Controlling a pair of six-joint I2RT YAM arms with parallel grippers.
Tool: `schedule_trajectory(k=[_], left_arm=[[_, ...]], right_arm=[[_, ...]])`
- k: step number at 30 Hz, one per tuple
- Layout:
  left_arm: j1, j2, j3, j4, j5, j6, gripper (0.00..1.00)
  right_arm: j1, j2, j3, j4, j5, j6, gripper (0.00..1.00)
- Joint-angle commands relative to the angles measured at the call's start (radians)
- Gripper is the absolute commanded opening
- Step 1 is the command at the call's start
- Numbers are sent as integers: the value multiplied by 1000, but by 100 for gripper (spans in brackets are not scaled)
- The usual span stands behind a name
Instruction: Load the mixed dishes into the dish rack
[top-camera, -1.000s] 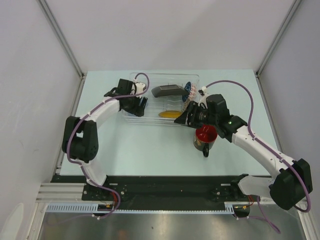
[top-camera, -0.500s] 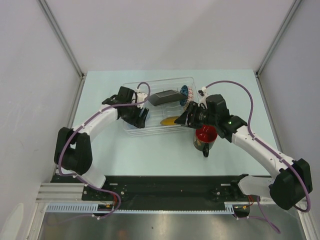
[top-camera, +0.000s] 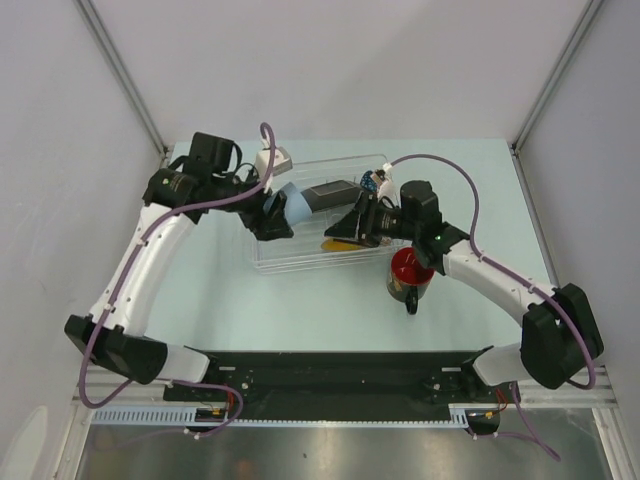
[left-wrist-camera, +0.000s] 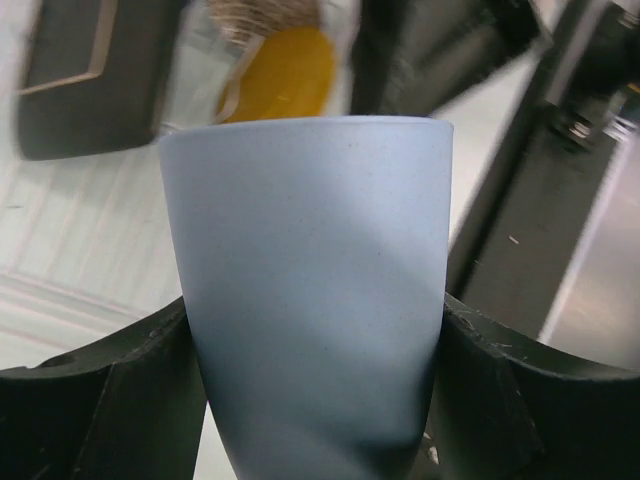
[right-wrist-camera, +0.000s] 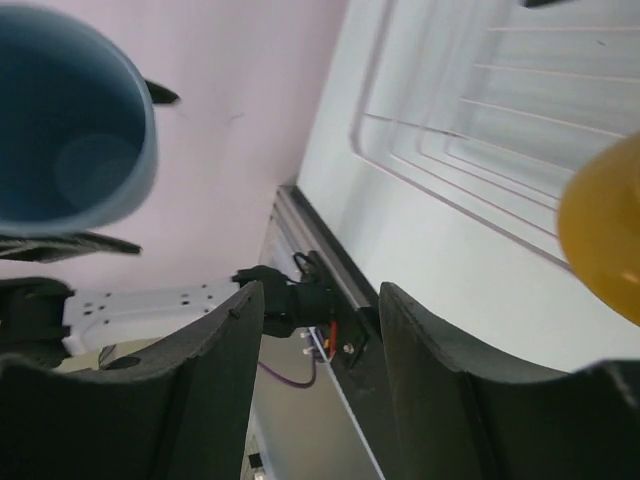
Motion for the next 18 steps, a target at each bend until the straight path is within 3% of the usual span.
schedule_trajectory(k=[1, 10, 18], left_arm=[[-9, -9, 27, -263, 229, 184, 24], [-12, -17, -63, -254, 237, 207, 20], [-79, 20, -5, -245, 266, 175, 21]], right_arm=[[-8, -34, 35, 291, -131, 119, 56], [-20, -166, 33, 366, -230, 141, 68], [0, -120, 33, 425, -243, 201, 67]])
